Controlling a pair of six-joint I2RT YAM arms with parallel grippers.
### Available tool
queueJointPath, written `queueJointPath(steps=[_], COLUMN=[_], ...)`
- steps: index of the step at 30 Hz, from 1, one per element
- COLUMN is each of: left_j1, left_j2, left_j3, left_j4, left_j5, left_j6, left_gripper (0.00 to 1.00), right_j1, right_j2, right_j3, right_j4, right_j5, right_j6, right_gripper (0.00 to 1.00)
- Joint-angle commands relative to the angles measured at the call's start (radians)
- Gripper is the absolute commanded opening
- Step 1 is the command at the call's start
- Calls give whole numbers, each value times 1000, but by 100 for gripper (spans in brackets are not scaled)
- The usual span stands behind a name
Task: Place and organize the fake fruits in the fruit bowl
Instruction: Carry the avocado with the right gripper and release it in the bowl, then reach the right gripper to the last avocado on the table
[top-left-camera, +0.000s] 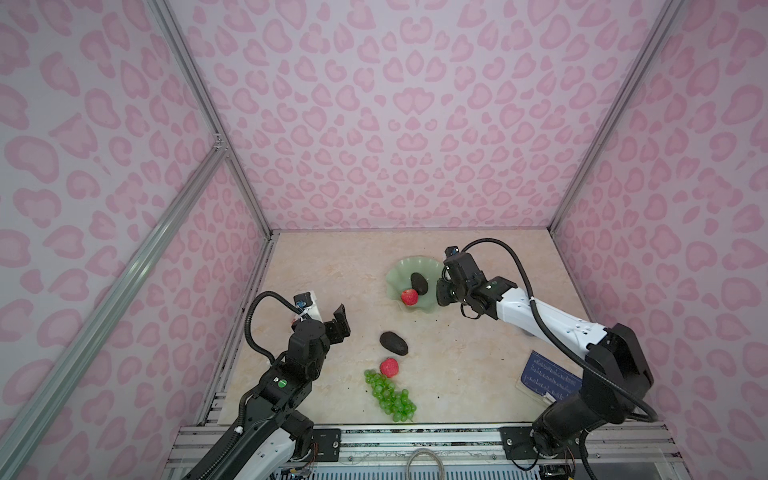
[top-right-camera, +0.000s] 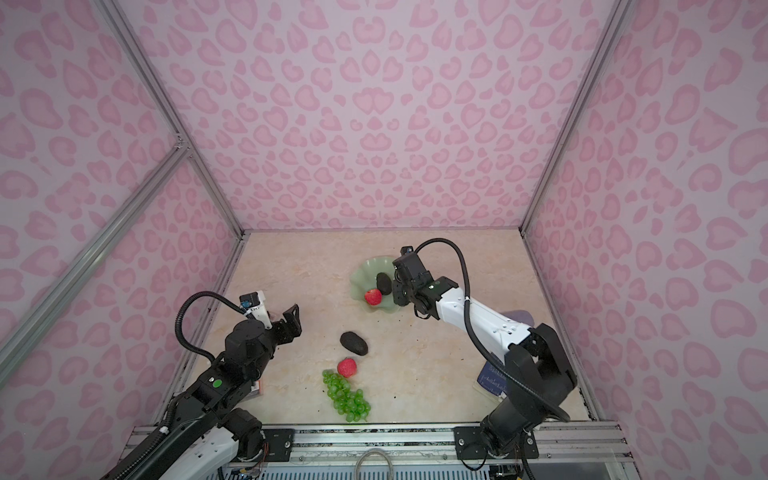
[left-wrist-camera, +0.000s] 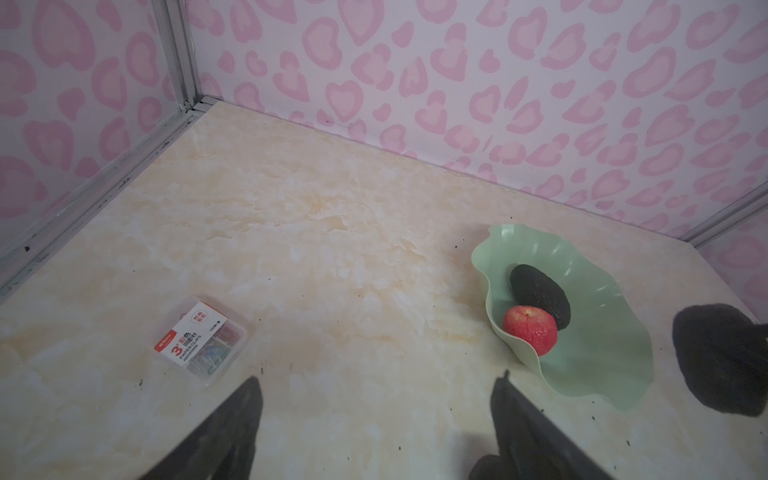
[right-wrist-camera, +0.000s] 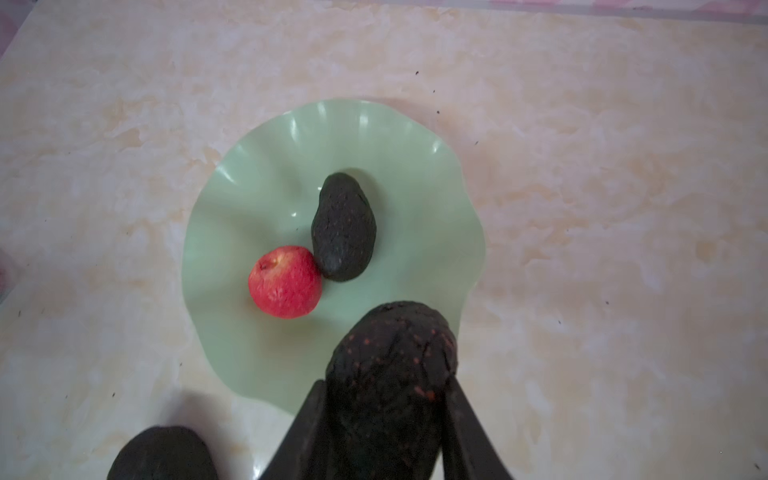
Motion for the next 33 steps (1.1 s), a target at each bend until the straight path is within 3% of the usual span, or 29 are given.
queueJointPath(steps=[1,7,12,15,20,26,33], left_j1=[3,3,4,4,4,4,4], left_j2=[-7,-9,-17,-21,-24,-38,-86], left_j3=[2,10,18,21,24,18,3], left_j4=[-9,-16,-27,-27,-23,-34,-59], left_j5=[3,2,-2,-3,-2,-1,3], left_j6=[2,-1,6,11,13,20,5], left_gripper=[87,87,87,87,87,87,87], right_j1=[-30,-66,-71,-72,-55,101,328], right_j2=[89,235,273,249,114,-65,-55], right_j3=[45,103,115,116,72,-84,-159], right_j4=[66,98,104,102,85,63,31], right_j5=[-36,-99,-125,-128,-132,-249,-257], right_j6=[-22,32,55,54,24,-70,-59], right_gripper=[27,31,51,60,61,60,63])
